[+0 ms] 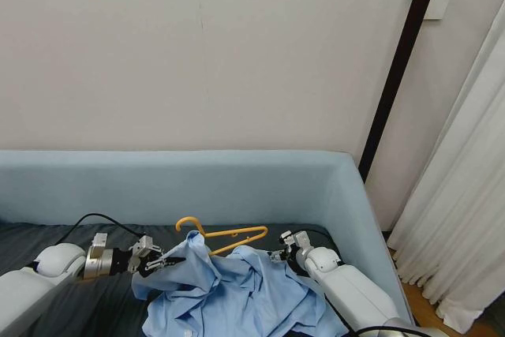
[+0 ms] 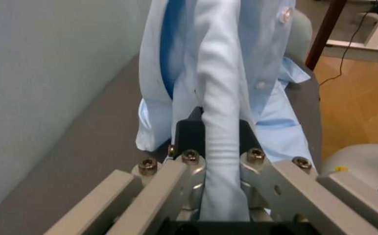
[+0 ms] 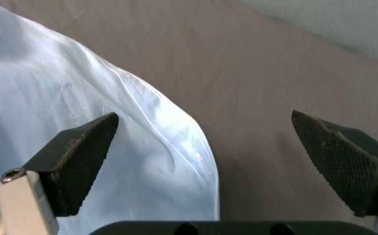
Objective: Pick up the clothes from the sofa and hang them on the clothes hanger.
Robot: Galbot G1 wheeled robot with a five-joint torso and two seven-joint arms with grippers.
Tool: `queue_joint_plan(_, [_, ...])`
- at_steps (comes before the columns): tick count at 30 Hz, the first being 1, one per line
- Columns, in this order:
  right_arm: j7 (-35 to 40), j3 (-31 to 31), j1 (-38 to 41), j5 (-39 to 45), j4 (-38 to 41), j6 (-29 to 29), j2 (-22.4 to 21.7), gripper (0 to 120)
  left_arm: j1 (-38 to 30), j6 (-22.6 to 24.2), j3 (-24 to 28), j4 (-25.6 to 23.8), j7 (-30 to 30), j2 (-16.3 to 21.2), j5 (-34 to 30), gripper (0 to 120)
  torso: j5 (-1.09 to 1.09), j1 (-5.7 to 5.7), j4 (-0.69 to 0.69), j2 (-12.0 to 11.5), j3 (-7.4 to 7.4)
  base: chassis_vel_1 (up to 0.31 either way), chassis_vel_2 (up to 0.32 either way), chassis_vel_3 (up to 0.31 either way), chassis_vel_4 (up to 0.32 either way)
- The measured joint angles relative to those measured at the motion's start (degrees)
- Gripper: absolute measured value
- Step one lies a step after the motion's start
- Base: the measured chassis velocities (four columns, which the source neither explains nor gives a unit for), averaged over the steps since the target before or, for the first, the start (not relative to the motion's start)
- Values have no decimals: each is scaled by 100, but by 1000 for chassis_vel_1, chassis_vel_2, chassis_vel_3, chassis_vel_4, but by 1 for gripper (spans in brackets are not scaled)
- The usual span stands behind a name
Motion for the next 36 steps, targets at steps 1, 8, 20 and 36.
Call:
queue_joint_plan(1, [-17, 17, 6, -14, -41, 0, 23, 98, 1, 4, -8, -4, 14, 5, -23, 1, 0, 0, 0, 0, 0, 0, 0, 0, 0])
queue_joint_plan(8, [-222, 83, 62, -82, -257, -115, 88, 81, 11, 29, -47, -11, 97, 43, -133, 1, 0, 0, 0, 0, 0, 0, 0, 0, 0])
queue_joint_plan(20, [-508, 190, 111, -38, -517, -539, 151, 40, -44, 43, -55, 55, 167, 36, -126, 1, 0, 0, 0, 0, 0, 0, 0, 0, 0])
queue_joint_plan(36, [-396, 192, 34, 26, -481, -244, 182, 0, -73, 52, -41, 94, 190, 13, -126, 1, 1, -2, 0, 0, 0, 0, 0, 0, 0])
